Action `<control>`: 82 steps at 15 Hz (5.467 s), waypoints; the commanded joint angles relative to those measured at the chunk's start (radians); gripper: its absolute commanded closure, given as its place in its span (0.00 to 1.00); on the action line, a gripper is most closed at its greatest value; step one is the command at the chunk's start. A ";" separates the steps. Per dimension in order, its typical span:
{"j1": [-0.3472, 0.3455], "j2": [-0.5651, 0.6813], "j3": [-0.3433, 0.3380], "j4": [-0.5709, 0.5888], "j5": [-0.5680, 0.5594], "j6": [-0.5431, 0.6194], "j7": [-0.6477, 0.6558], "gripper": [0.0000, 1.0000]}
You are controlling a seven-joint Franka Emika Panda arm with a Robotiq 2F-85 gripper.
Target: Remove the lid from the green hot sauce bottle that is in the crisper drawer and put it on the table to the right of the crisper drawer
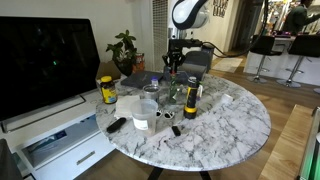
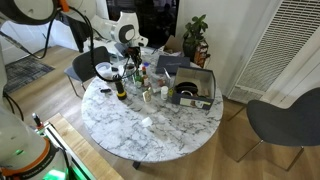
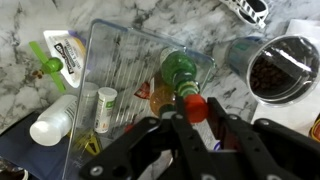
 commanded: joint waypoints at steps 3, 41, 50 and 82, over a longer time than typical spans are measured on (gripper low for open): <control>0.013 -0.047 -0.019 -0.019 0.015 -0.074 0.005 0.93; -0.097 0.035 -0.203 -0.545 0.089 0.658 0.229 0.93; -0.195 0.108 -0.065 -0.521 0.296 0.712 0.124 0.93; -0.163 -0.503 -0.071 -0.577 -0.002 0.178 -0.410 0.00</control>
